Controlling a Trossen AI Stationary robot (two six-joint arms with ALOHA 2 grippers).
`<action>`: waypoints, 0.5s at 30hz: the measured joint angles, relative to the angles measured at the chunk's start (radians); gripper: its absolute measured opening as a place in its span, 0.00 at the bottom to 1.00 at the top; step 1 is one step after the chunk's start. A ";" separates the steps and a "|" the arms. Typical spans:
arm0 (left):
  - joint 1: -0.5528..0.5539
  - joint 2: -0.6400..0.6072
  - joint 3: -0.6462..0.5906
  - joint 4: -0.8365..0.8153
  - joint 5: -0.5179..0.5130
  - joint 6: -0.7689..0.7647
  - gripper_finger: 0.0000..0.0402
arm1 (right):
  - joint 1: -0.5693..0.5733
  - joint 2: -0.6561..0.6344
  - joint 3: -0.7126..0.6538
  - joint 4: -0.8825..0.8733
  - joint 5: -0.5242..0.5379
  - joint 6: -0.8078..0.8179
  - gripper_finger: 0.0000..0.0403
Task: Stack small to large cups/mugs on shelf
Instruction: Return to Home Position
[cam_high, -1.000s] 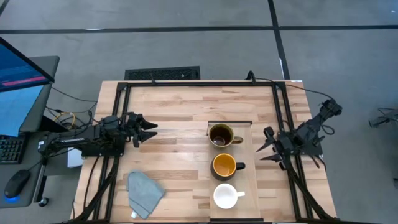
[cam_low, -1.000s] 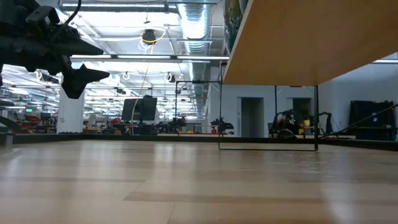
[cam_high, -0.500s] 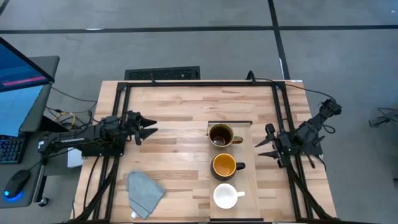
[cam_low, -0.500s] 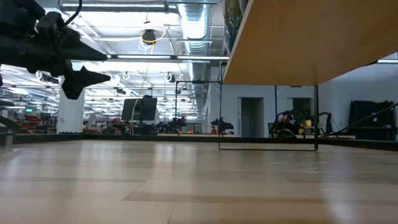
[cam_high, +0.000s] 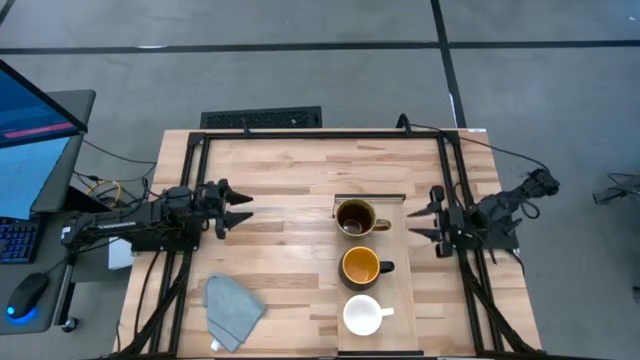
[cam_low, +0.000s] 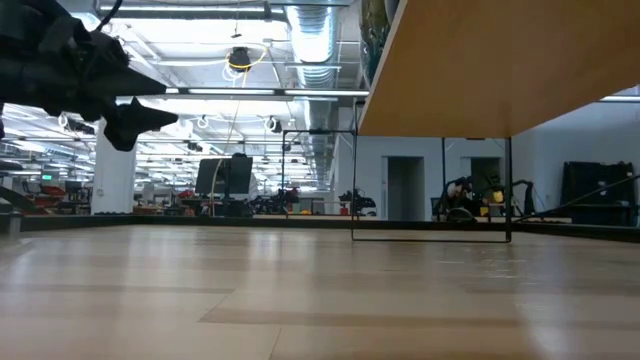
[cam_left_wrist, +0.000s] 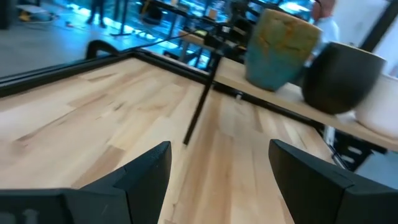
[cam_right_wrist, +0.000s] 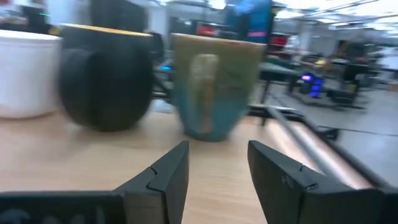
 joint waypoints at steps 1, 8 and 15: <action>0.000 0.000 0.000 0.002 0.016 0.012 0.65 | -0.026 0.000 0.000 0.002 -0.001 -0.006 0.46; 0.000 0.000 -0.003 0.009 0.044 0.078 0.65 | -0.221 0.000 0.000 0.018 -0.052 -0.039 0.46; 0.000 0.009 -0.006 0.022 0.078 0.153 0.65 | -0.441 0.000 0.000 0.064 -0.114 -0.047 0.46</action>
